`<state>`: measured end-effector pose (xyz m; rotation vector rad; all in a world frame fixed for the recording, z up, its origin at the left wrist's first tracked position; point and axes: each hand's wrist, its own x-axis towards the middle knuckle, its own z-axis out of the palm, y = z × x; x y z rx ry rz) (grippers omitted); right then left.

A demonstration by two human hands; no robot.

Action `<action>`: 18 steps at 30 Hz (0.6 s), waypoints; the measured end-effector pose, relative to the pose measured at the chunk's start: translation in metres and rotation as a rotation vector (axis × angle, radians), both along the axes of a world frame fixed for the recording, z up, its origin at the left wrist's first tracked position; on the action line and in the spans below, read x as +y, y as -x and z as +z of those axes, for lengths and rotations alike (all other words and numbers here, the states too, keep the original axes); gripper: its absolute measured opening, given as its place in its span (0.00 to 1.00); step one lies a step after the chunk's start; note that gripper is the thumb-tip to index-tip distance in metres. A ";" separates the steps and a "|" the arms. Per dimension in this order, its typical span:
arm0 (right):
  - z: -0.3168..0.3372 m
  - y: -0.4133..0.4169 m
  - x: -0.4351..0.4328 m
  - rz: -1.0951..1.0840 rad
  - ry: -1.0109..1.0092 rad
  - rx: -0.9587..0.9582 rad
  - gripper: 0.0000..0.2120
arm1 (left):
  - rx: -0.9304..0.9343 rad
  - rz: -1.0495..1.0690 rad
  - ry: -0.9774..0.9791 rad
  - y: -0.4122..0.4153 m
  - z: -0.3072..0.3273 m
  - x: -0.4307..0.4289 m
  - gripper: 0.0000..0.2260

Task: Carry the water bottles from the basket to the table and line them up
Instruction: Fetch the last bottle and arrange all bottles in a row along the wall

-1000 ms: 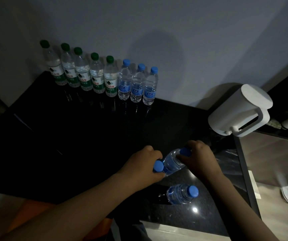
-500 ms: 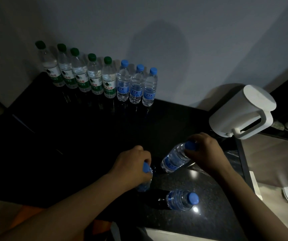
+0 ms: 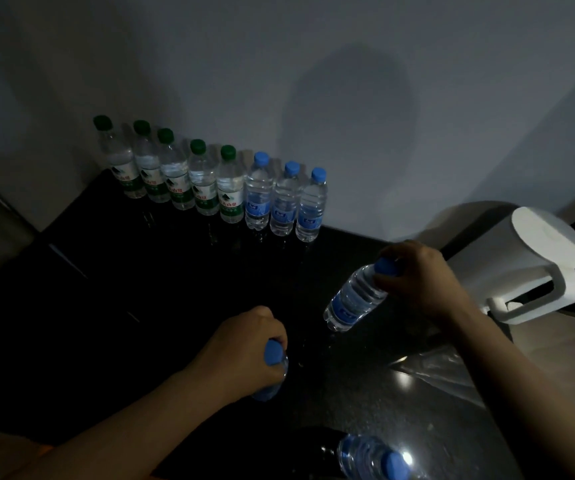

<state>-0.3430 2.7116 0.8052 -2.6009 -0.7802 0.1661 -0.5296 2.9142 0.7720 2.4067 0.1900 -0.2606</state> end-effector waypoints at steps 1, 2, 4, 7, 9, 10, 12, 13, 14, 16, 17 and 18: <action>0.001 -0.006 0.004 0.005 -0.001 -0.001 0.15 | -0.006 0.011 -0.006 -0.003 0.001 0.004 0.08; 0.001 -0.013 0.008 0.007 -0.002 0.000 0.15 | -0.013 0.026 -0.011 -0.007 0.003 0.007 0.07; 0.001 -0.029 0.016 0.007 -0.007 0.007 0.14 | -0.031 0.062 -0.011 -0.015 0.006 0.014 0.07; -0.003 -0.052 0.028 0.008 0.000 0.014 0.14 | -0.035 0.089 -0.005 -0.028 0.009 0.023 0.07; -0.009 -0.069 0.036 0.016 0.012 0.014 0.14 | -0.040 0.093 -0.003 -0.036 0.011 0.026 0.07; -0.011 -0.077 0.039 0.015 0.013 0.014 0.14 | -0.044 0.097 -0.002 -0.040 0.011 0.028 0.07; -0.016 -0.093 0.046 0.010 0.012 0.009 0.14 | -0.053 0.114 0.009 -0.048 0.011 0.032 0.07; -0.019 -0.100 0.050 0.009 0.014 0.004 0.14 | -0.058 0.124 0.018 -0.051 0.011 0.034 0.06; -0.021 -0.108 0.052 0.007 0.020 -0.001 0.14 | -0.063 0.131 0.025 -0.055 0.010 0.037 0.06; -0.024 -0.121 0.057 0.003 0.033 -0.004 0.14 | -0.062 0.140 0.035 -0.063 0.009 0.040 0.07; -0.026 -0.127 0.060 0.004 0.035 -0.006 0.15 | -0.054 0.146 0.047 -0.066 0.008 0.042 0.08; -0.028 -0.133 0.063 0.007 0.033 -0.010 0.15 | -0.044 0.153 0.060 -0.070 0.007 0.044 0.08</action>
